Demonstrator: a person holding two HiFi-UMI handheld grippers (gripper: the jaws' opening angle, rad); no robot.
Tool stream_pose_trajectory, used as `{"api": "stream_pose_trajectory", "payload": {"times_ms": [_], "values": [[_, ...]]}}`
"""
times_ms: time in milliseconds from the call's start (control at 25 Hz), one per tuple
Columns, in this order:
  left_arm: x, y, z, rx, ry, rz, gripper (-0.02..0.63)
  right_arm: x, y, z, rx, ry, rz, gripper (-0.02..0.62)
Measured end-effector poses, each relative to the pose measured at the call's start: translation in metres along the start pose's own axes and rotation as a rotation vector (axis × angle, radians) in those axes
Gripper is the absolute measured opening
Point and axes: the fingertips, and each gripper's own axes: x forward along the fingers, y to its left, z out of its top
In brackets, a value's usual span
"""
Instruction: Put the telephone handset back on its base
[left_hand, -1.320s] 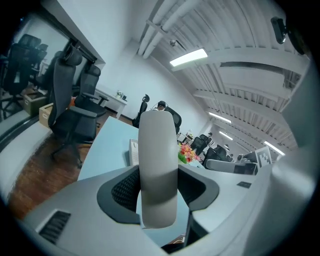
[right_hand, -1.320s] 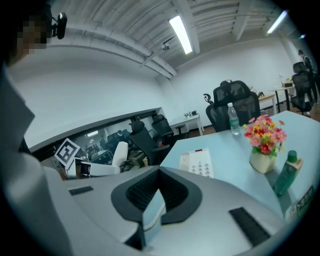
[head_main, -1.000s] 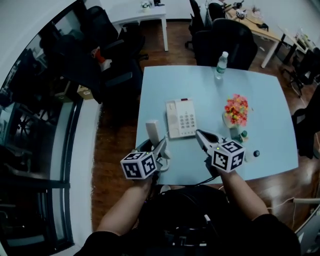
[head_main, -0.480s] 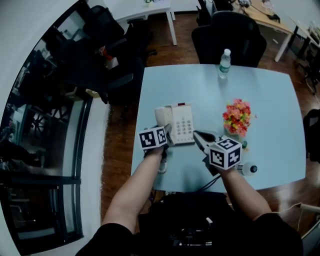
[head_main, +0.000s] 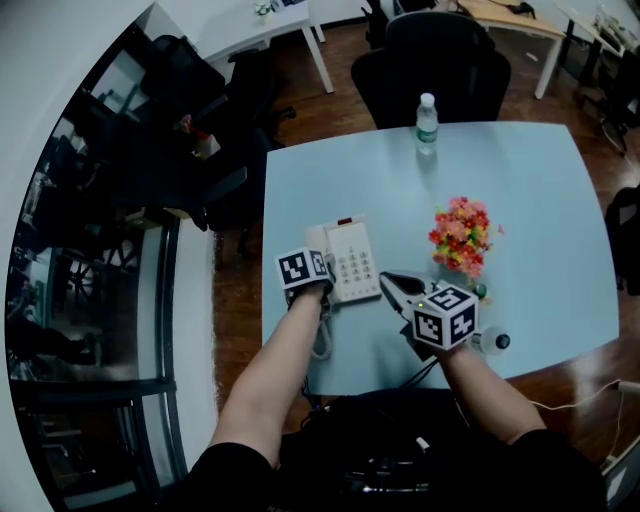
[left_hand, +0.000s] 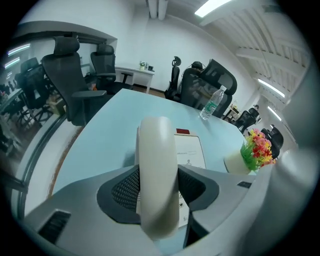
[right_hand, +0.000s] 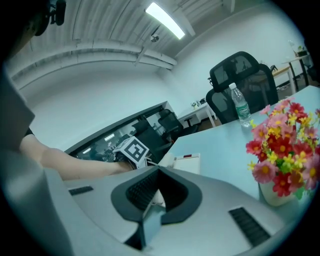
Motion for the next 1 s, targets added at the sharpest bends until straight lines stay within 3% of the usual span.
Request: {"api": "stream_pose_trajectory", "payload": {"times_ms": [360,640,1000], "values": [[0.011,0.004,-0.001,0.022,-0.007,0.054,0.221,-0.001,-0.006,-0.005,0.004,0.010,-0.017,0.017],[-0.012,-0.006,0.018,0.038,-0.086,0.016,0.230,0.001,0.001,-0.004,-0.013,0.013,-0.029,0.017],[-0.054,-0.005,0.013,0.049,-0.151,-0.042,0.229,0.001,0.031,-0.008,-0.075,0.002,-0.037,0.017]]}}
